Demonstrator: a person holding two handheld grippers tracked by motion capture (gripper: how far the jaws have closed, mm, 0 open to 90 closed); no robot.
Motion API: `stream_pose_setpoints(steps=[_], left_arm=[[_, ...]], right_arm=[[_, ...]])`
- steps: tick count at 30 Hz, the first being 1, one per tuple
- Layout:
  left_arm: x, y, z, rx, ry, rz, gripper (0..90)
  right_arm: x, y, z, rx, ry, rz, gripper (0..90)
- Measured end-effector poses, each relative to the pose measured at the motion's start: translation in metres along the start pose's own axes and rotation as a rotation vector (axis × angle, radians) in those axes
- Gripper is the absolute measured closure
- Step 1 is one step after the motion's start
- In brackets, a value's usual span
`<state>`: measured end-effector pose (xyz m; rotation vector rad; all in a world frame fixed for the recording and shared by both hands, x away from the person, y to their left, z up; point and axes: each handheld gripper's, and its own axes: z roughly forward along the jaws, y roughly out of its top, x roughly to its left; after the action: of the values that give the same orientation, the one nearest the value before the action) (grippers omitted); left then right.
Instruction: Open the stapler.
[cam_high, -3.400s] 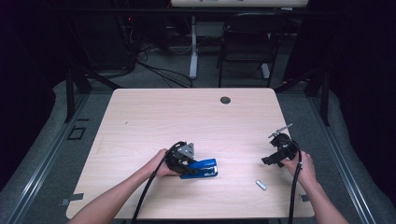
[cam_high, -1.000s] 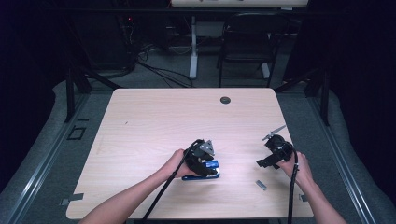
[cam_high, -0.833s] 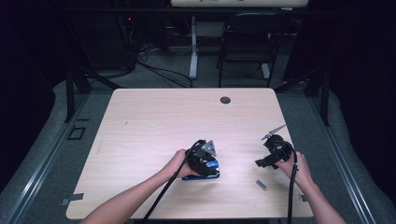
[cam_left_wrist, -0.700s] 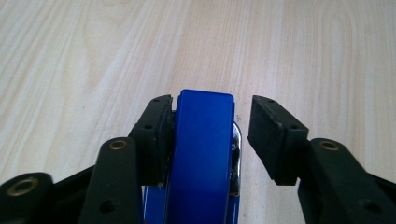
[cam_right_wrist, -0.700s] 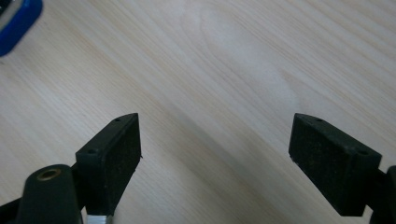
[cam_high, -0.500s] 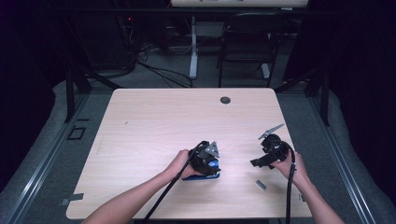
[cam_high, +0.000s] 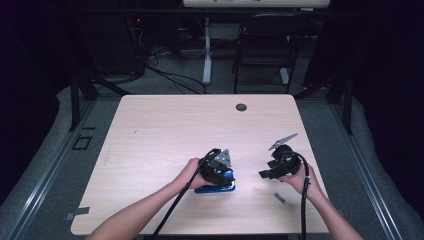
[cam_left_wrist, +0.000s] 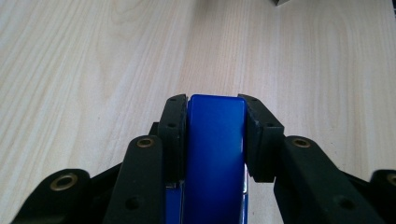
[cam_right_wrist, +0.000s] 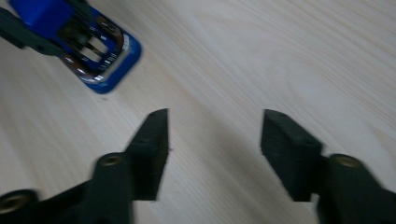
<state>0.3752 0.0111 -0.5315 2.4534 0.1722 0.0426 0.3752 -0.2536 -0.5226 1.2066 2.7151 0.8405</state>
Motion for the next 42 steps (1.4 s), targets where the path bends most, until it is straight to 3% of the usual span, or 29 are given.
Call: stream_pose_setpoints(steps=[1, 2, 4, 5, 8, 12, 20, 29, 32, 36, 38, 42], left_arm=[[0.0, 0.0, -0.001, -0.001, -0.001, 0.003, 64.8], [0.0, 0.0, -0.002, -0.001, -0.004, 0.004, 64.8], [0.001, 0.0, -0.004, -0.006, -0.01, 0.01, 65.0], [0.001, 0.0, -0.004, -0.006, -0.01, 0.01, 65.0], [0.0, -0.001, -0.005, -0.017, -0.007, 0.016, 65.2], [0.001, -0.001, -0.009, -0.021, -0.011, 0.022, 65.3], [0.0, -0.003, -0.013, -0.043, -0.013, 0.038, 65.5], [0.001, -0.005, -0.017, -0.063, -0.015, 0.047, 65.6], [0.001, -0.006, -0.02, -0.073, -0.018, 0.048, 65.6], [0.0, -0.006, -0.023, -0.079, -0.015, 0.053, 65.7], [0.001, -0.006, -0.023, -0.08, -0.013, 0.053, 65.7], [-0.001, -0.006, -0.024, -0.08, -0.009, 0.056, 65.7]], right_arm=[[0.009, 0.004, 0.002, -0.018, 0.04, -0.014, 58.4], [0.009, 0.004, 0.002, -0.018, 0.04, -0.014, 58.4], [0.025, 0.012, 0.008, -0.057, 0.113, -0.026, 76.0], [0.025, 0.012, 0.008, -0.057, 0.113, -0.026, 76.0], [0.046, 0.023, 0.022, -0.064, 0.191, -0.013, 90.0], [0.055, 0.027, 0.031, -0.057, 0.215, 0.005, 90.0], [0.051, 0.026, 0.039, -0.089, 0.27, 0.087, 90.0], [0.052, 0.032, 0.049, -0.079, 0.303, 0.107, 90.0], [0.053, 0.033, 0.049, -0.105, 0.278, 0.09, 90.0], [0.05, 0.032, 0.048, -0.11, 0.266, 0.103, 90.0], [0.05, 0.031, 0.049, -0.106, 0.246, 0.082, 90.0], [0.052, 0.033, 0.045, -0.126, 0.248, 0.074, 89.3]])
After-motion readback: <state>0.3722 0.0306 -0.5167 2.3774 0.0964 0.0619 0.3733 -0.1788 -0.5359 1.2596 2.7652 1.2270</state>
